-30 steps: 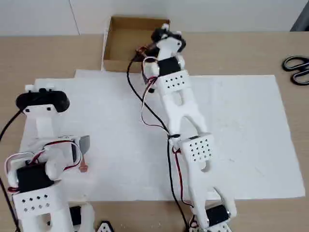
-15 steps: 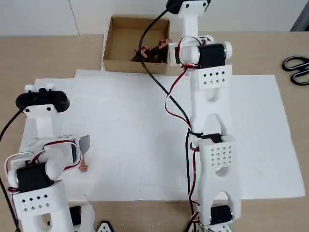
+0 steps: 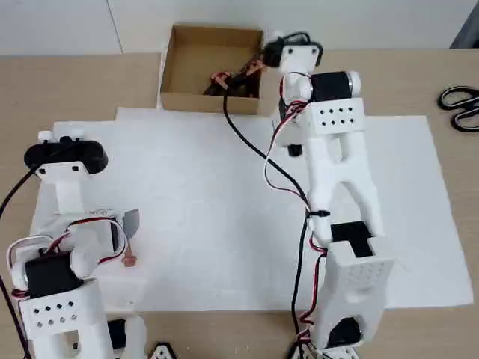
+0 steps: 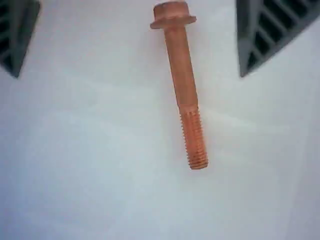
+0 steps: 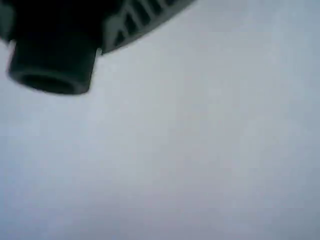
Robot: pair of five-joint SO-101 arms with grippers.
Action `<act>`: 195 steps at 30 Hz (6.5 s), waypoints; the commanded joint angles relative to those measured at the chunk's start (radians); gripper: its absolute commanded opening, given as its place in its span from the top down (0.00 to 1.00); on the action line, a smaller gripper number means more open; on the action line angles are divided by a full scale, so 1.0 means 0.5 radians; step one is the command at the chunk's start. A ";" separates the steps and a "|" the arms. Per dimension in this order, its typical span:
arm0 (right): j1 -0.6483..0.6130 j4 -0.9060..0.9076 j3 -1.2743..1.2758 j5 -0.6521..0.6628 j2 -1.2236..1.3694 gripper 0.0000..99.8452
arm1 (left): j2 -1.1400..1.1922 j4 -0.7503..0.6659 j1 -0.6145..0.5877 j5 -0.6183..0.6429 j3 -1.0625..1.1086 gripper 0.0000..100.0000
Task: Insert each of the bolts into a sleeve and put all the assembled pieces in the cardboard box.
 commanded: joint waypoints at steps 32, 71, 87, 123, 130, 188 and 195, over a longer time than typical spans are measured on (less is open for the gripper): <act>0.032 -0.011 0.227 -0.018 0.591 0.84 | -0.025 -0.037 0.006 0.021 -0.032 0.74; 0.044 -0.014 0.285 0.193 -0.259 0.99 | 0.512 0.224 0.006 0.012 -0.508 0.74; 0.081 -0.029 0.350 0.184 -0.235 0.99 | 1.989 0.381 -0.006 0.052 -0.928 0.84; 0.081 -0.029 0.350 0.181 -0.232 0.99 | 2.157 -0.089 0.043 0.049 -0.486 0.99; 0.081 -0.029 0.350 0.181 -0.232 0.99 | 2.087 0.288 0.270 0.012 -0.934 0.99; 0.069 -0.032 0.350 0.178 -0.226 0.99 | 2.209 0.015 0.712 0.181 -1.766 0.92; 0.069 -0.032 0.350 0.178 -0.226 0.99 | 2.114 0.157 0.724 1.007 -1.757 0.92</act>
